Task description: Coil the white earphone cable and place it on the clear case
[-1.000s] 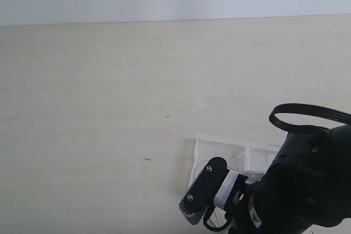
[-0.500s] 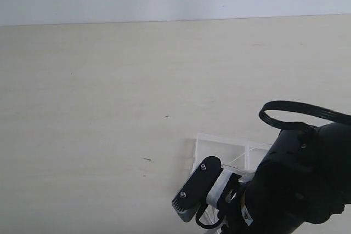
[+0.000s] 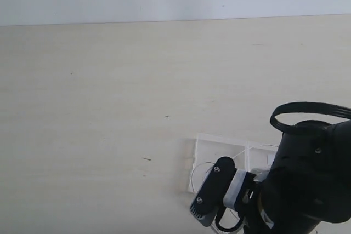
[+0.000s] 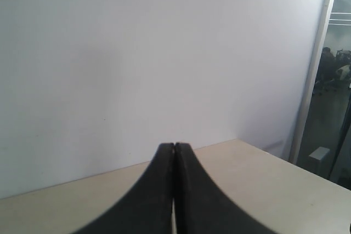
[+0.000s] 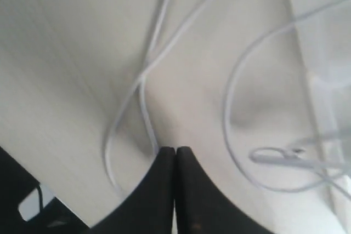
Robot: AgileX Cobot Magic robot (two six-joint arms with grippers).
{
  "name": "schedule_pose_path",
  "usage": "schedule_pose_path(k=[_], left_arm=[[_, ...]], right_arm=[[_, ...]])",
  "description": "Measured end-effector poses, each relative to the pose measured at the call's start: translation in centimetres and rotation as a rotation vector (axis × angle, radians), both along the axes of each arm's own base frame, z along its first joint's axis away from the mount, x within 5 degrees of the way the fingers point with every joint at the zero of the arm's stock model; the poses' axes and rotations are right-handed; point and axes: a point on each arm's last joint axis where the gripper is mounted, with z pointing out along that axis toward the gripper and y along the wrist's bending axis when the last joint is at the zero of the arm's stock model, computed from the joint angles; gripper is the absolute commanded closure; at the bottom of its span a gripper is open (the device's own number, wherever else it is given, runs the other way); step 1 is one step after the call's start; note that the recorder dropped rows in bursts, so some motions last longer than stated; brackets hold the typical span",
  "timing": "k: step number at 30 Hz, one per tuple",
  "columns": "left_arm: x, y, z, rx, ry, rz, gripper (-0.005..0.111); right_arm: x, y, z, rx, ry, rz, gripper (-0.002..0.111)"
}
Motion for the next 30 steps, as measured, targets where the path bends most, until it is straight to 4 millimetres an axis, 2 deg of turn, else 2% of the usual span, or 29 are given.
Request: schedule_pose_path(k=[4, 8, 10, 14, 16, 23, 30], left_arm=[[0.0, 0.0, 0.0, 0.000, 0.000, 0.000, 0.107], [0.0, 0.0, 0.0, 0.000, 0.000, 0.000, 0.107], [0.0, 0.0, 0.0, 0.000, 0.000, 0.000, 0.107], [0.0, 0.0, 0.0, 0.000, 0.000, 0.000, 0.107], [0.0, 0.0, 0.0, 0.000, 0.000, 0.000, 0.107], [0.0, 0.0, 0.0, 0.000, 0.000, 0.000, 0.107], [0.0, 0.0, 0.0, 0.000, 0.000, 0.000, 0.107]], right_arm=[[0.5, -0.4, 1.8, -0.028, -0.066, 0.024, 0.108], [1.3, 0.5, 4.0, 0.027, -0.122, 0.026, 0.107], [1.5, 1.0, 4.8, 0.059, -0.126, 0.016, 0.098], [1.3, 1.4, 5.0, 0.084, -0.100, 0.005, 0.067], [1.1, 1.5, 5.0, 0.096, -0.075, -0.015, 0.059], [0.5, 2.6, 4.5, 0.189, 0.015, -0.068, 0.061], [0.8, 3.4, 2.1, 0.144, 0.053, -0.078, 0.061]])
